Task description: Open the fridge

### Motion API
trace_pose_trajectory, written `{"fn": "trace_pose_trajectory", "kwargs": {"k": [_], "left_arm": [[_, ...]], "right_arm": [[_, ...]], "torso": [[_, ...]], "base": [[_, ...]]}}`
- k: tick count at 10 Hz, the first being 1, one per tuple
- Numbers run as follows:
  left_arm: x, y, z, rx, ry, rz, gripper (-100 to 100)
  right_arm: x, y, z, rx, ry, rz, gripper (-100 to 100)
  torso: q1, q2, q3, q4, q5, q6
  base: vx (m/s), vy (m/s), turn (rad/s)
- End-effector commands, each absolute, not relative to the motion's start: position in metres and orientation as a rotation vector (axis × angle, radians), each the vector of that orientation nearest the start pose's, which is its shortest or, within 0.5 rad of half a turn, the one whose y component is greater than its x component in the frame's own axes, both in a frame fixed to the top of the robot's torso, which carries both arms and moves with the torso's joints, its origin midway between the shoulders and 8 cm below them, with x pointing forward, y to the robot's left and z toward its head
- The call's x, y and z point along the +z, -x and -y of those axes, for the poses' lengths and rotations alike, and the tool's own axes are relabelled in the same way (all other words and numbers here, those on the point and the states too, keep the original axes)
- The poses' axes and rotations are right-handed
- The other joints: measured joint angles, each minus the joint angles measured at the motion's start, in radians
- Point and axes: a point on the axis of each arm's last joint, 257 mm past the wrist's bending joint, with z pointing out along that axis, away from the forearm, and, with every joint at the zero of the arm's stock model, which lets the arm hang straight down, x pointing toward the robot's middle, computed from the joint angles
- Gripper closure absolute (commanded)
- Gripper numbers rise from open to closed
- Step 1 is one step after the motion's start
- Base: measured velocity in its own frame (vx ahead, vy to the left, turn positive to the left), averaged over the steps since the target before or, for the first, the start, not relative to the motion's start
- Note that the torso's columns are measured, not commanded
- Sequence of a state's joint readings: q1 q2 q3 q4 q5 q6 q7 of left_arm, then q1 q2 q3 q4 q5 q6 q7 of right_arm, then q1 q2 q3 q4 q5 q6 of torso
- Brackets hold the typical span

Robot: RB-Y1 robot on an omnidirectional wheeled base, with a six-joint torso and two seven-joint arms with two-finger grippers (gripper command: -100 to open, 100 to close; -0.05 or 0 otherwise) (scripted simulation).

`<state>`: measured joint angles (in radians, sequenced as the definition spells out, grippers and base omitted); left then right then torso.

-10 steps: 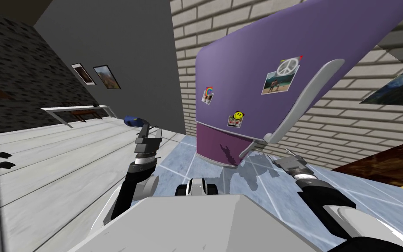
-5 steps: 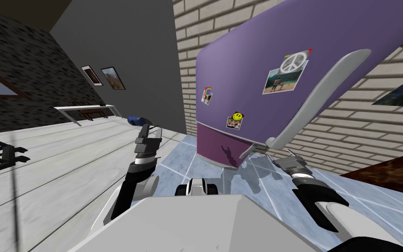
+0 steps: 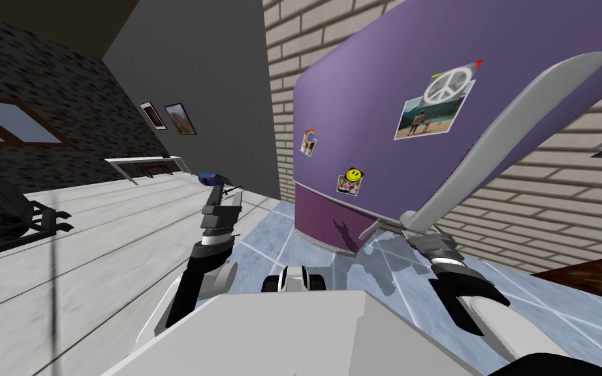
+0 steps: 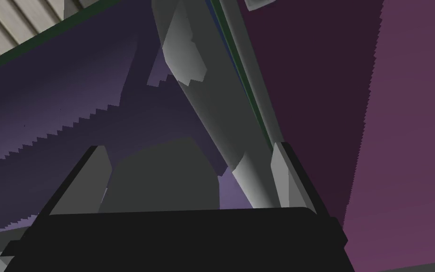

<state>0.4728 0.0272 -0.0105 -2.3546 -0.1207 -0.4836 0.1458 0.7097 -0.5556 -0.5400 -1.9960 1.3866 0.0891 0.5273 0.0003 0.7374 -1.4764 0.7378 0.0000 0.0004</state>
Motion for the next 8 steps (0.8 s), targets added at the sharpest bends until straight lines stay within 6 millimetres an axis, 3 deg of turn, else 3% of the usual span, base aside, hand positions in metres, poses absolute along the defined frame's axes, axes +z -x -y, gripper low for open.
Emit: {"fn": "trace_pose_trajectory", "kwargs": {"k": [1, 8], "left_arm": [[0.0608, -0.335, -0.2521, -1.398, 0.553, -0.616, 0], [0.0608, -0.335, -0.2521, -1.398, 0.553, -0.616, 0]], "right_arm": [[-0.1052, -0.2992, 0.6067, -1.329, 0.538, -1.558, -100], [-0.1049, -0.297, 0.6093, -1.46, 0.511, -1.518, -100]], "torso": [[0.0, 0.001, 0.0, 0.0, 0.0, 0.0], [0.0, 0.0, 0.0, 0.0, 0.0, -0.001]], "base": [[-0.004, -0.038, 0.044], [-0.004, -0.043, 0.068]]}}
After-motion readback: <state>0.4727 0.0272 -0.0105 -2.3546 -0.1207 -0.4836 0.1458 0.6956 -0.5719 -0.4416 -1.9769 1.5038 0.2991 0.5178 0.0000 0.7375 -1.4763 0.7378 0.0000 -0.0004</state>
